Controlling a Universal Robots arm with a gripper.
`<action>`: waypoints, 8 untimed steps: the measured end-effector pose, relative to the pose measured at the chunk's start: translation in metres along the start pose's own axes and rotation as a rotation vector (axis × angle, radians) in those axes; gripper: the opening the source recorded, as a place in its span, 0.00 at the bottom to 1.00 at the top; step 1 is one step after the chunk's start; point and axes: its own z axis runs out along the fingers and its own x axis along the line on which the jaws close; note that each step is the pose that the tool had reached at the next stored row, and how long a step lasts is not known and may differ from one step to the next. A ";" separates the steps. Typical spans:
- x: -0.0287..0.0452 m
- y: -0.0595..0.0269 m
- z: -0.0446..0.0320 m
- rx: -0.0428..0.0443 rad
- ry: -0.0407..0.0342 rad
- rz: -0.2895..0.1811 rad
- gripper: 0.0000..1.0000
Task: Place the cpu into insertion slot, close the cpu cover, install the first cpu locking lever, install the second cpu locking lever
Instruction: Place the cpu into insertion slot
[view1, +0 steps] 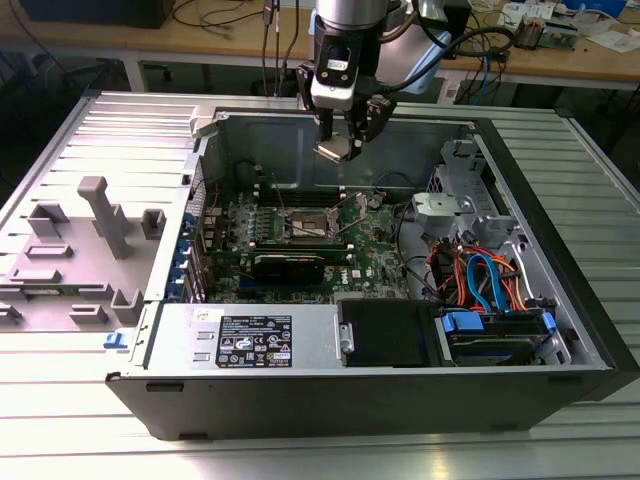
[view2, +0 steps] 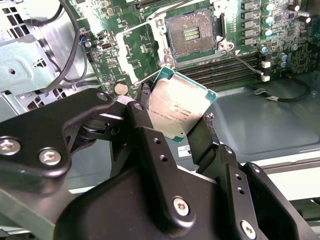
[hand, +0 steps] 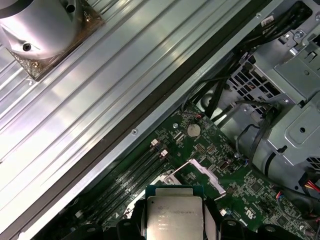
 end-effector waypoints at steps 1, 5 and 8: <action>0.0000 0.0000 0.0001 -0.0001 -0.0005 0.007 0.55; 0.0000 -0.0001 0.0011 -0.0009 -0.0042 0.055 0.55; -0.0001 -0.0002 0.0023 -0.0014 -0.0090 0.115 0.55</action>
